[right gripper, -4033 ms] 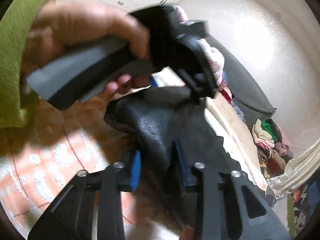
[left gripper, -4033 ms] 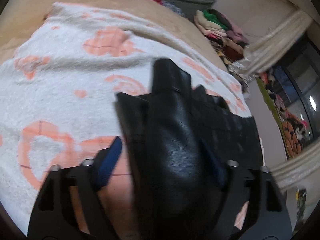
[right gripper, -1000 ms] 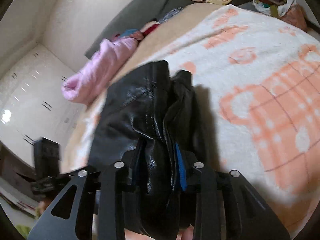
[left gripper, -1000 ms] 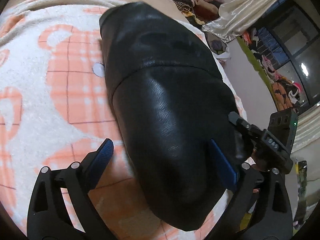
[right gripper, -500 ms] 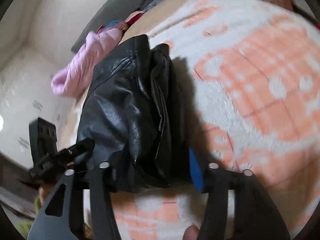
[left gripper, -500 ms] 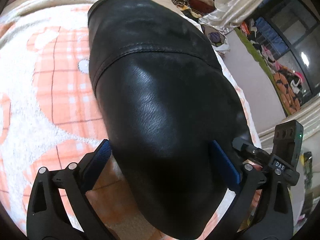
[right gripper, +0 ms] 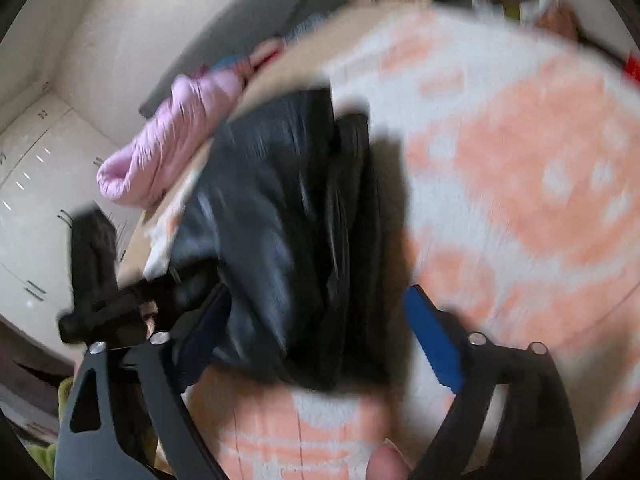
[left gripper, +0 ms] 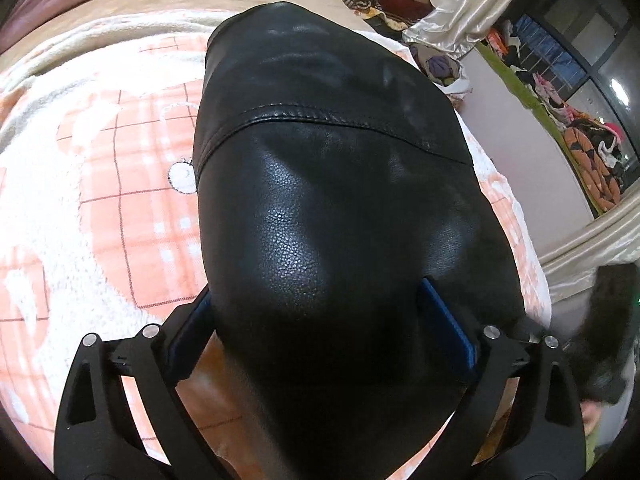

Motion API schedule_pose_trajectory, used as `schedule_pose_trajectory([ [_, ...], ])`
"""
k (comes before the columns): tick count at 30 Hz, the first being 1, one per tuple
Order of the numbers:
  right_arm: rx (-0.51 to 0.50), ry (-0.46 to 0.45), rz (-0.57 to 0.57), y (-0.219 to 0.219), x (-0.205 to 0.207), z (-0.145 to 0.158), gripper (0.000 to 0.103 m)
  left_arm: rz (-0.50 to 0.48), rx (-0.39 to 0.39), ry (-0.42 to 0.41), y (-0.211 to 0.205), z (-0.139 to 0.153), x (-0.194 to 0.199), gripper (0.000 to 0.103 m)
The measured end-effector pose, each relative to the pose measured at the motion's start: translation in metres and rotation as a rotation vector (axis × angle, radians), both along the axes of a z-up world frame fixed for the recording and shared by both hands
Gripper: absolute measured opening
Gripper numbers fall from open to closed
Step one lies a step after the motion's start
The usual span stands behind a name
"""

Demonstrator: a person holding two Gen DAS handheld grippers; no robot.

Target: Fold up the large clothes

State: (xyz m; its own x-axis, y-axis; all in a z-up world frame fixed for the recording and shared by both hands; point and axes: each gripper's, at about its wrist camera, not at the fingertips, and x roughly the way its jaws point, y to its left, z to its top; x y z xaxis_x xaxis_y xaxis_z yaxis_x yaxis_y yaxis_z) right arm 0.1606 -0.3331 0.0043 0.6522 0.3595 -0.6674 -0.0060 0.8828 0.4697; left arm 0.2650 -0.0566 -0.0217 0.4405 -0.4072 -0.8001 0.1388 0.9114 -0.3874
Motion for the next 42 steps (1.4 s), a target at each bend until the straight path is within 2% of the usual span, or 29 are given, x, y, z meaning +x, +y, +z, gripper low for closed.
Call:
schedule_pose_trajectory([
  [2, -0.09, -0.063, -0.041, 0.0, 0.013, 0.025, 0.092, -0.001, 0.002, -0.001, 0.0, 0.0, 0.0, 0.088],
  [4, -0.117, -0.091, -0.041, 0.001, 0.036, 0.039, 0.091, 0.002, 0.004, -0.005, -0.001, 0.0, 0.001, 0.088],
  [5, -0.134, -0.084, -0.049, 0.003, 0.053, 0.044, 0.091, 0.002, 0.006, -0.006, 0.002, -0.001, -0.002, 0.088],
  [8, -0.158, -0.05, -0.047, 0.008, 0.093, 0.046, 0.081, 0.005, 0.014, -0.013, 0.003, 0.0, -0.006, 0.089],
  [12, -0.252, 0.025, -0.036, 0.024, 0.133, 0.028, 0.074, 0.002, 0.027, -0.018, -0.001, 0.003, -0.007, 0.089],
  [13, -0.268, 0.041, -0.031, 0.029, 0.138, 0.023, 0.068, 0.002, 0.027, -0.019, -0.002, 0.004, -0.007, 0.089],
  [14, -0.279, 0.063, -0.01, 0.031, 0.141, 0.016, 0.041, 0.0, 0.027, -0.02, -0.002, 0.003, -0.007, 0.089],
  [15, -0.264, 0.068, 0.015, 0.033, 0.145, 0.012, 0.022, 0.0, 0.029, -0.021, -0.003, 0.004, -0.007, 0.089],
  [16, -0.253, 0.047, 0.02, 0.034, 0.142, 0.014, 0.02, -0.001, 0.034, -0.022, -0.003, 0.003, -0.007, 0.089],
  [17, -0.239, 0.022, 0.036, 0.034, 0.139, 0.018, 0.013, -0.001, 0.038, -0.024, -0.003, 0.004, -0.007, 0.089],
  [21, -0.15, -0.086, 0.092, 0.02, 0.126, 0.036, 0.011, -0.007, 0.007, -0.029, -0.001, 0.003, -0.008, 0.091],
  [25, -0.151, -0.042, 0.069, 0.009, 0.131, 0.018, 0.011, -0.024, 0.049, -0.044, -0.009, 0.005, -0.01, 0.091],
  [28, -0.093, -0.039, 0.041, -0.004, 0.128, 0.01, 0.012, -0.033, 0.061, -0.057, -0.012, 0.006, -0.011, 0.091],
  [33, -0.043, -0.117, 0.016, -0.011, 0.109, 0.019, 0.012, -0.029, 0.052, -0.071, -0.01, 0.013, -0.015, 0.091],
  [36, -0.09, -0.156, 0.004, -0.008, 0.101, 0.023, 0.012, 0.001, 0.005, -0.126, 0.004, 0.025, -0.021, 0.091],
  [38, -0.119, -0.185, 0.005, -0.003, 0.095, 0.028, 0.012, 0.008, -0.013, -0.131, 0.01, 0.03, -0.021, 0.091],
  [41, -0.159, -0.198, 0.015, 0.002, 0.093, 0.033, 0.011, 0.003, 0.047, -0.078, 0.007, 0.017, -0.01, 0.091],
  [42, -0.174, -0.194, 0.012, 0.002, 0.094, 0.032, 0.011, 0.002, 0.038, -0.065, 0.006, 0.012, -0.008, 0.091],
])
